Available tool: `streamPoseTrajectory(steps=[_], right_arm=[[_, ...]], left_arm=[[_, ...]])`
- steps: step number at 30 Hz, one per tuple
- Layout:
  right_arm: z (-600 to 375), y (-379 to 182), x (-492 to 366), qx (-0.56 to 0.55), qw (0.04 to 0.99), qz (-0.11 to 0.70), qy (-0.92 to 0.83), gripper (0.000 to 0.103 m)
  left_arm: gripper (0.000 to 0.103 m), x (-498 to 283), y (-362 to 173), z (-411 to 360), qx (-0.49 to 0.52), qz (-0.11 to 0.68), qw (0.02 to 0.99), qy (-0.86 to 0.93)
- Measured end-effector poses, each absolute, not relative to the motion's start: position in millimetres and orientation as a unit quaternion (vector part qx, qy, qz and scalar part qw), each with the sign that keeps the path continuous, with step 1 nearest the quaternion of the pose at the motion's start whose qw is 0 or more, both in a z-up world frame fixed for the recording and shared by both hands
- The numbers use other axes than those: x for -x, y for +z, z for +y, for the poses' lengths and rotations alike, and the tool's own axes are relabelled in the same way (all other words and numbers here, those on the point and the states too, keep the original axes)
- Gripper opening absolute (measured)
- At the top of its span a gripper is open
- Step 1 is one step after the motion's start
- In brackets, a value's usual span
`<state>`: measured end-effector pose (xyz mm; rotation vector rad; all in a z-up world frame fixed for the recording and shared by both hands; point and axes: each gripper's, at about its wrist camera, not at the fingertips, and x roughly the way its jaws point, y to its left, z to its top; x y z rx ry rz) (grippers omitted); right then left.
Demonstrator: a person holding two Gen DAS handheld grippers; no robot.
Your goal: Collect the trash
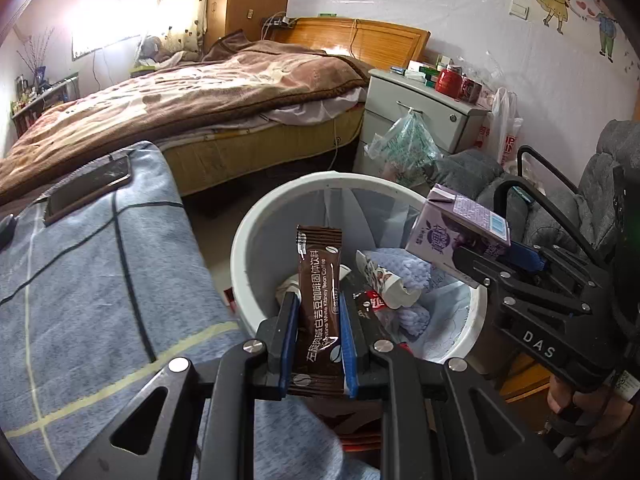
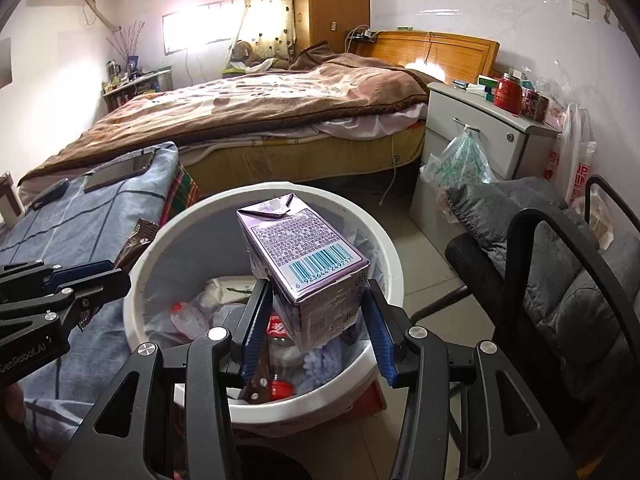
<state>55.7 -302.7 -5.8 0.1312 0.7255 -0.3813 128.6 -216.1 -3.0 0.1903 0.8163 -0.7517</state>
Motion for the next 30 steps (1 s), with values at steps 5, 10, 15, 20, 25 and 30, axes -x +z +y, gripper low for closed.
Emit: streamPoseTrajectory(steps=[5, 10, 15, 20, 25, 30], right_arm=[[-306.6, -7.7, -57.9, -0.064, 0.915, 0.355, -0.182, 0.049], [-307.0, -8.0, -58.0, -0.063, 0.914, 0.357, -0.182, 0.056], [-303.5, -5.4, -53.1, -0.062, 0.916, 0.351, -0.183, 0.057], [-296.8, -2.0, -48.4, -0.057, 0.92, 0.341, -0.187, 0.057], [-288.3, 1.8, -40.8, -0.061, 0.921, 0.333, -0.193, 0.057], [-279.4, 6.3, -31.6, -0.073, 0.923, 0.322, -0.199, 0.057]], left_arm=[[0.028, -132.5, -8.5, -219.5, -0.087, 0.397, 0.844, -0.349], [0.05, -133.7, -10.9, -219.1, -0.086, 0.397, 0.845, -0.348], [0.054, -131.6, -11.2, -217.2, -0.087, 0.395, 0.848, -0.343], [0.058, -125.1, -8.5, -207.8, -0.084, 0.389, 0.856, -0.329], [0.059, -118.3, -4.5, -191.4, -0.074, 0.381, 0.867, -0.311], [0.06, -106.6, 0.7, -177.8, -0.078, 0.365, 0.885, -0.279]])
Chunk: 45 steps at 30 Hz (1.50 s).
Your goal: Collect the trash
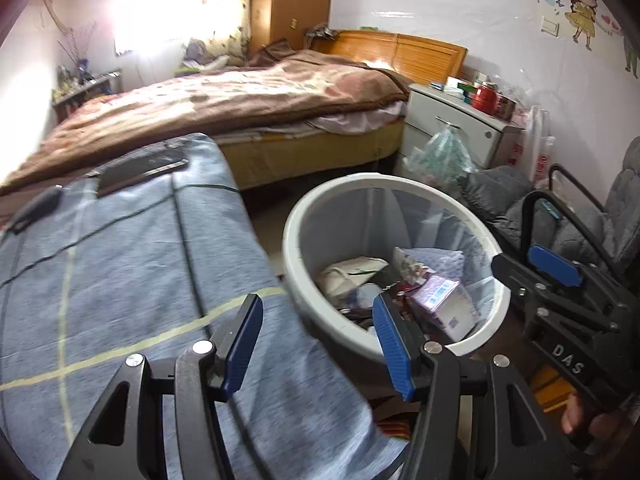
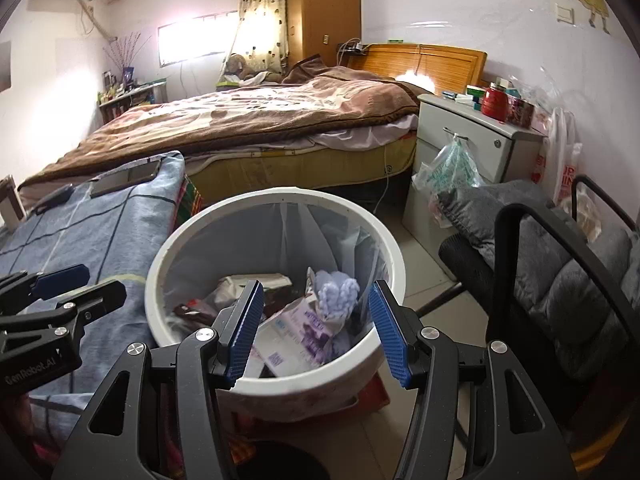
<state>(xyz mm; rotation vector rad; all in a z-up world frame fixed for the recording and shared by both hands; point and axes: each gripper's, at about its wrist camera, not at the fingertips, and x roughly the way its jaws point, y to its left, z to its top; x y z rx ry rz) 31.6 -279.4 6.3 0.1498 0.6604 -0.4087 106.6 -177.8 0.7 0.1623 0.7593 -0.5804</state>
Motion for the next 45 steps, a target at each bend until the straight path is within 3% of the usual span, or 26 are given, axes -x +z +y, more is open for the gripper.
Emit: streamPoseTrajectory(steps=[17, 19, 45], right_arm=[[-231.4, 23.0, 10.1, -0.067, 0.931, 0.277, -0.228, 0.057], [-226.8, 23.0, 13.9, -0.063, 0.931, 0.272, -0.236, 0.057], [-215.7, 21.5, 24.5, -0.059, 0.929, 0.262, -0.256, 0.057]], left_arm=[[0.062, -52.9, 20.3, -127.2, -0.05, 0.297, 0.928, -0.221], [0.068, -49.0, 18.5, -124.3, -0.051, 0.298, 0.928, -0.217], [0.068, -27.0, 17.8, -126.5, -0.054, 0.296, 0.926, -0.229]])
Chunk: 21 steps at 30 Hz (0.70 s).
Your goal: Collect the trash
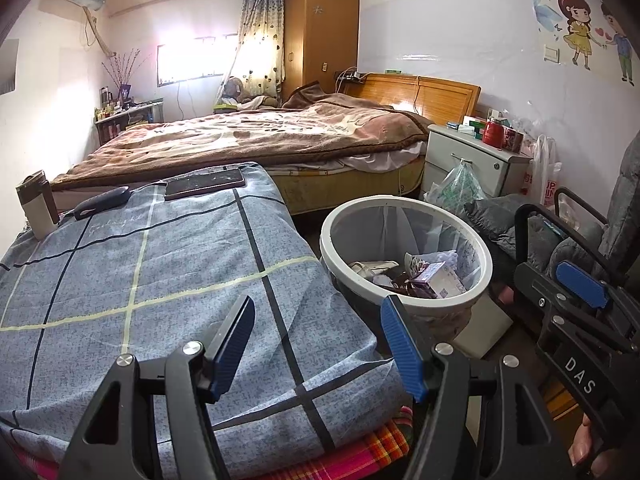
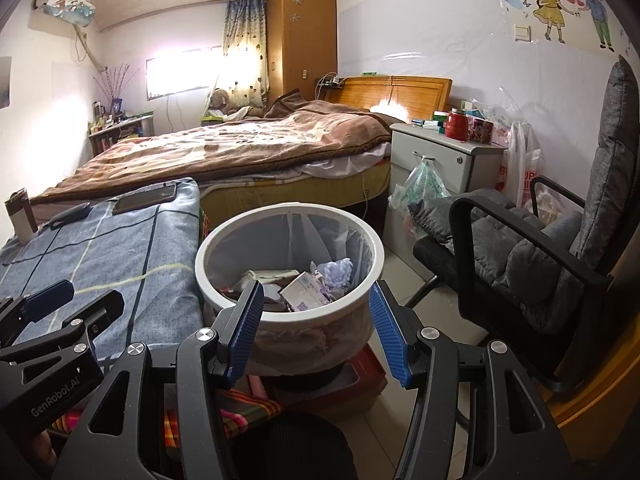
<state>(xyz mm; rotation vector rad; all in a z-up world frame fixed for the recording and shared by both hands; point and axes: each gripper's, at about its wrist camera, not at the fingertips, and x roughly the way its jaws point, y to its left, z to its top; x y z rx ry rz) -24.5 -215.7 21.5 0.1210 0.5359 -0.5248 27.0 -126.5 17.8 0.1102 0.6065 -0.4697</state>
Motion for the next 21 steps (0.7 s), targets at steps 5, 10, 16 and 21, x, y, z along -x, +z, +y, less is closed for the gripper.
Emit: streamPoseTrajectory(steps=[5, 10, 16, 21], right_arm=[[-215.6, 21.7, 24.3, -0.059, 0.929, 0.261, -0.255, 0.057], [-214.2, 21.4, 24.4, -0.059, 0.929, 0.262, -0.254, 0.057], [-213.4, 20.7, 24.1, -0.06, 0.929, 0.262, -0.253, 0.057], [-213.6, 19.9, 24.0, -0.061, 0.929, 0.264, -0.252, 0.057]], left_arm=[[0.068, -27.2, 17.4, -126.5, -0.052, 0.296, 0.926, -0.229], [0.068, -26.7, 17.5, -126.4, -0.052, 0.297, 0.926, -0.228], [0.068, -26.7, 18.0, -124.5, -0.047, 0.298, 0.925, -0.23], [0.068, -27.2, 17.8, -123.0, -0.045, 0.3, 0.926, -0.224]])
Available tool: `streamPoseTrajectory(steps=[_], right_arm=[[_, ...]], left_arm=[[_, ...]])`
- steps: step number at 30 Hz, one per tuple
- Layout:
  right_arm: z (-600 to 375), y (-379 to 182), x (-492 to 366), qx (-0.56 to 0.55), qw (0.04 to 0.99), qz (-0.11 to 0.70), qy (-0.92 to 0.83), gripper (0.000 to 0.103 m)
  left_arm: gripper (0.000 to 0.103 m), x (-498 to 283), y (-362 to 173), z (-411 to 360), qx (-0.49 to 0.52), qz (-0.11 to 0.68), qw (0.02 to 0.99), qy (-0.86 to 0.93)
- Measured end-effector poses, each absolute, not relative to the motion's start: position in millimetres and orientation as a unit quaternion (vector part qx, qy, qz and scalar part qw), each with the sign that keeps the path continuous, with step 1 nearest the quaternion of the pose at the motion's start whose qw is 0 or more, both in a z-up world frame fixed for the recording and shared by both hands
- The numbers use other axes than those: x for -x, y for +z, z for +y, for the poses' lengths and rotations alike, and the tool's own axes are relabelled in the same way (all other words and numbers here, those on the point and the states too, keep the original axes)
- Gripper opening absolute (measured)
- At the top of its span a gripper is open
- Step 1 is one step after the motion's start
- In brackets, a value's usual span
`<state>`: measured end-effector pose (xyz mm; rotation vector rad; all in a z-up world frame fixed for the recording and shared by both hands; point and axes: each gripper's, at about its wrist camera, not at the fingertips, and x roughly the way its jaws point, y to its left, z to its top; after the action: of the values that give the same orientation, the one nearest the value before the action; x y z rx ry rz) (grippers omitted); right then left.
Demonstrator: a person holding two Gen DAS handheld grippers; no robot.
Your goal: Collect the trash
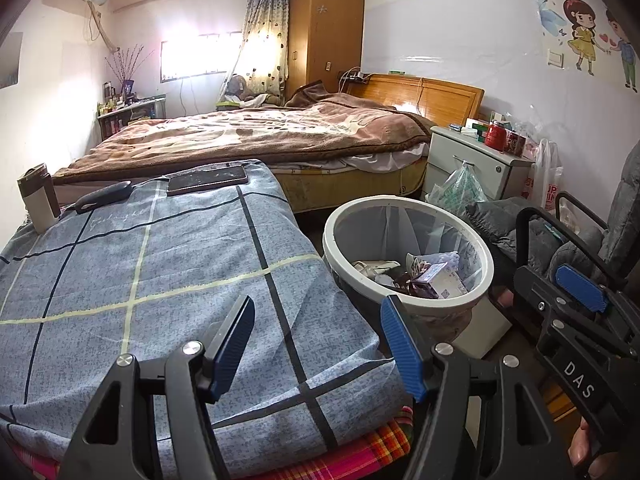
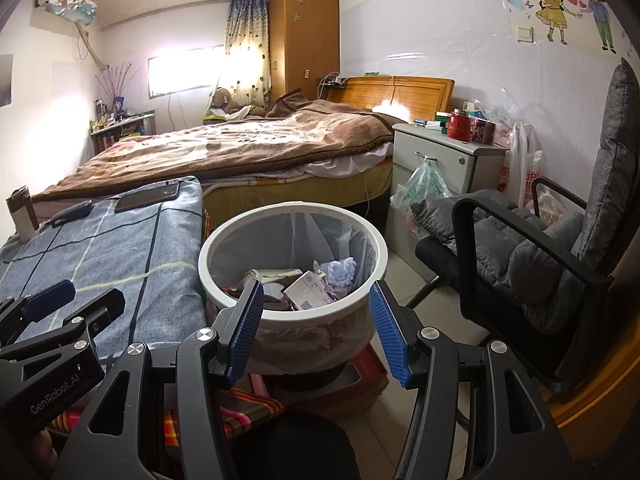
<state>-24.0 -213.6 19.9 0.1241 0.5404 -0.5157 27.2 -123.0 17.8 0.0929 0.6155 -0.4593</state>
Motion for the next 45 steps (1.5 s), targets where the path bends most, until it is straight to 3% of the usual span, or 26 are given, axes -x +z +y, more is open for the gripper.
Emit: streamPoseTrajectory(steps=[45], right_arm=[[-211.6, 16.0, 22.9, -0.061, 0.928, 0.27, -0.25, 0.057]], left_arm=[[0.068, -30.6, 11.8, -122.9, -0.051, 0.303, 0.928, -0.21]])
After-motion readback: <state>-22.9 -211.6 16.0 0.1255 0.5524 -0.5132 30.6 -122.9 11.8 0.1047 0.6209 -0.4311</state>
